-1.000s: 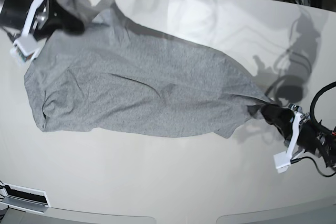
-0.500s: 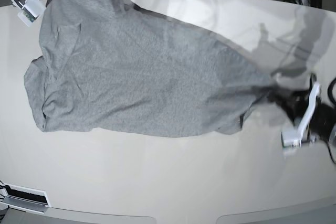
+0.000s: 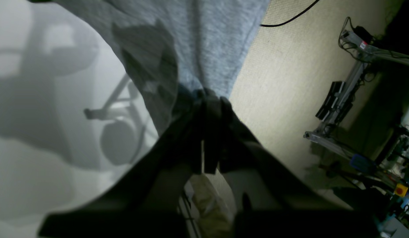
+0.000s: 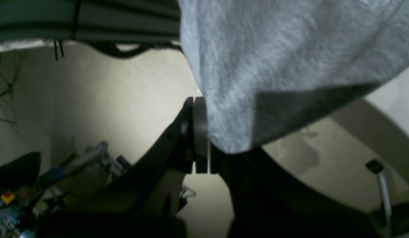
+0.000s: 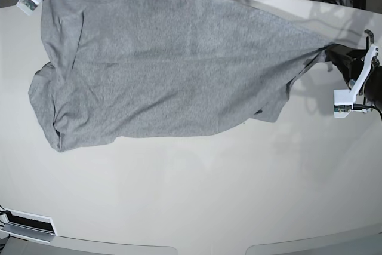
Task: Layout the t-shirt on the table in an organized manner, then fold the t-shirt properly
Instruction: 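Drag the shirt with both grippers to spread it wide on the table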
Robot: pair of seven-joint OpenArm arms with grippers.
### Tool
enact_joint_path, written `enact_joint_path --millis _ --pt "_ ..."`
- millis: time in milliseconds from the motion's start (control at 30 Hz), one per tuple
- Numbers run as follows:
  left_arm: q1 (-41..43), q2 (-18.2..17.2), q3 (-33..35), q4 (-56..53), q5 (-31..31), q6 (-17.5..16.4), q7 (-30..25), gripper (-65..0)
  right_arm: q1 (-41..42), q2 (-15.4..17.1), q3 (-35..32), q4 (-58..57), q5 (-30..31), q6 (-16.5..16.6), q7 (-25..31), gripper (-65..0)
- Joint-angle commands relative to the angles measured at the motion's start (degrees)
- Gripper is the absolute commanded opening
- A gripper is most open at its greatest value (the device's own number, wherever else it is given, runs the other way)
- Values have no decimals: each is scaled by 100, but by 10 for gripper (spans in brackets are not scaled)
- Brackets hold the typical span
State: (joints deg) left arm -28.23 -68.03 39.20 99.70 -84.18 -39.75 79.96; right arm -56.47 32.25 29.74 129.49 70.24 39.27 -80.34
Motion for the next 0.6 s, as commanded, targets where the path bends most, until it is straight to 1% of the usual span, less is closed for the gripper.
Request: enact_joint_path --millis 0,67,100,200,300,400,467,500,567 --pt "-63 -116 -85 15 -82 -25 4 -650 -92 72 37 103 -92 59 34 -650" --pt "31 -114 -85 15 -82 -25 4 -650 -118 81 37 103 -317 73 34 -650" --pt "98 -114 -85 15 -82 -25 4 -650 -118 81 37 101 -319 72 34 -650" --pt "289 -114 -85 15 -82 -25 4 -650 -212 83 37 101 -142 -4 34 -650" --pt "350 -90 -85 15 -82 -25 4 -645 -479 98 37 103 68 52 34 -650" --pt "350 -85 -85 15 -82 -25 4 -512 -741 101 37 103 70 73 34 -650" --pt "350 -83 -85 15 -82 -25 4 -447 -863 98 37 103 92 73 34 -650" --pt "348 -83 -85 15 -82 -25 4 -427 -898 98 37 103 90 73 34 -650" --pt "348 -83 -85 15 -82 -25 4 -418 -927 98 37 103 90 73 34 -650"
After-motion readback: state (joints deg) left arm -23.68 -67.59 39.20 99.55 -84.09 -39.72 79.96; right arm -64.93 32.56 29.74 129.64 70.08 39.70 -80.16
